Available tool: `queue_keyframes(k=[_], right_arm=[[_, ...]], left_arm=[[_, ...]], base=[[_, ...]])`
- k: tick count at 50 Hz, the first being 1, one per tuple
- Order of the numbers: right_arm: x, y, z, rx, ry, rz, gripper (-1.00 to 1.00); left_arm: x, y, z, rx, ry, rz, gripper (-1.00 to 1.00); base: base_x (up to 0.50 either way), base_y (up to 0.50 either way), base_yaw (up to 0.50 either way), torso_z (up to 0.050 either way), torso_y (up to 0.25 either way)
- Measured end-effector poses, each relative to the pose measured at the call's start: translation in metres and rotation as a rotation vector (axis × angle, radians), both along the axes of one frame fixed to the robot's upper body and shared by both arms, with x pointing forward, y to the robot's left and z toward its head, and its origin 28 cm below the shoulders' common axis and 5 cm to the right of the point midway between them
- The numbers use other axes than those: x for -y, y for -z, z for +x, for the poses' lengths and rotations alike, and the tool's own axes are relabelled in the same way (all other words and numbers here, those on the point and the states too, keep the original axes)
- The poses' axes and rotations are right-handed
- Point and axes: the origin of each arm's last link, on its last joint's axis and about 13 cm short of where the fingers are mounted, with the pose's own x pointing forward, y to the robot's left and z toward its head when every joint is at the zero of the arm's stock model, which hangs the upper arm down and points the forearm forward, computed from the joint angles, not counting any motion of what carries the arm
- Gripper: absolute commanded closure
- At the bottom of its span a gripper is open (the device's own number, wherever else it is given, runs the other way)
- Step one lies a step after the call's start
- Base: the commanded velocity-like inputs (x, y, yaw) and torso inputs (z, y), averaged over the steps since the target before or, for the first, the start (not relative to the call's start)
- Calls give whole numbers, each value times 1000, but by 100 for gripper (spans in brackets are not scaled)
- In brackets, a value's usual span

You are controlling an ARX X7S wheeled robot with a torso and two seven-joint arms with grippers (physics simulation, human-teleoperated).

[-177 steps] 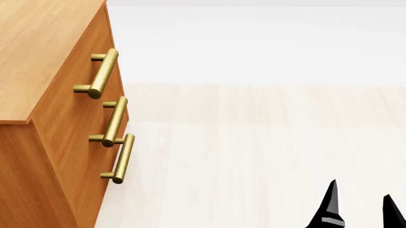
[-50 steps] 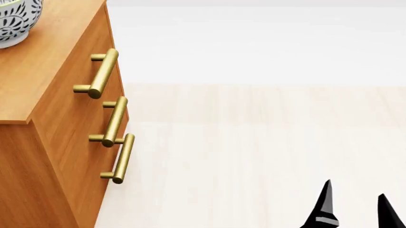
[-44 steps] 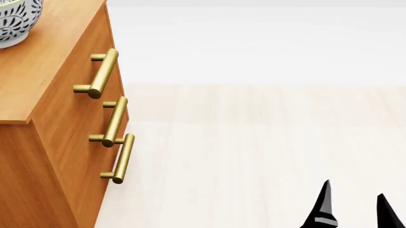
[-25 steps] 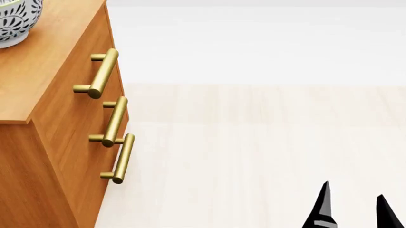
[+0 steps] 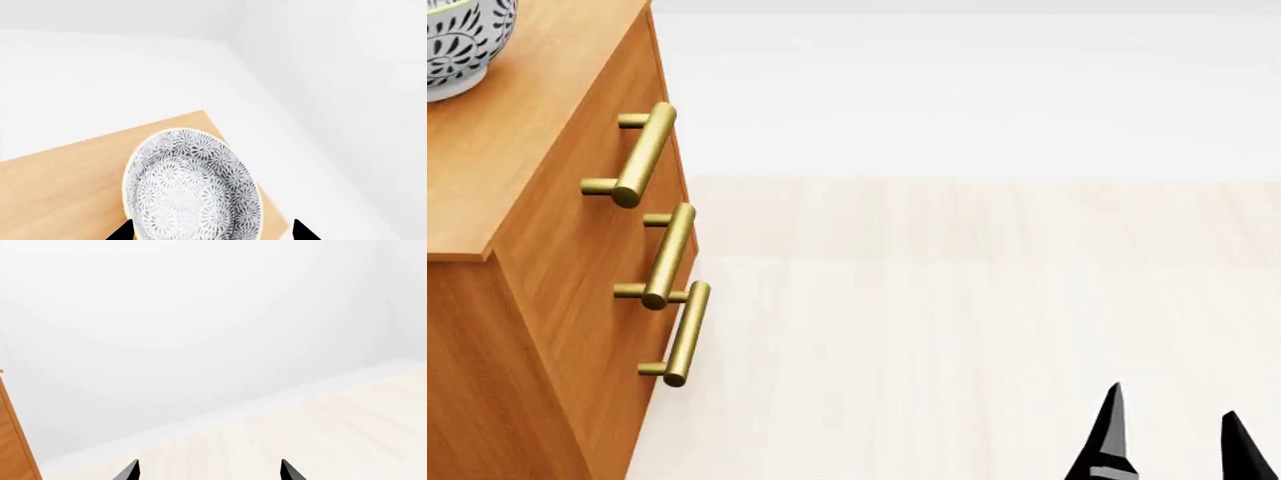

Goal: Put the bowl on top of the cabinet.

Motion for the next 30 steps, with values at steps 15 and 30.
queue_keyframes(k=[15, 30], right_arm=[[-1, 0, 0, 1, -6, -1, -100], [-1, 0, -1, 2, -9, -3, -100]], left_arm=[[29, -10, -12, 65, 44, 151, -100], [56, -10, -22, 98, 111, 272, -100]], base=[[0, 0, 0, 0, 0], [0, 0, 0, 0, 0]])
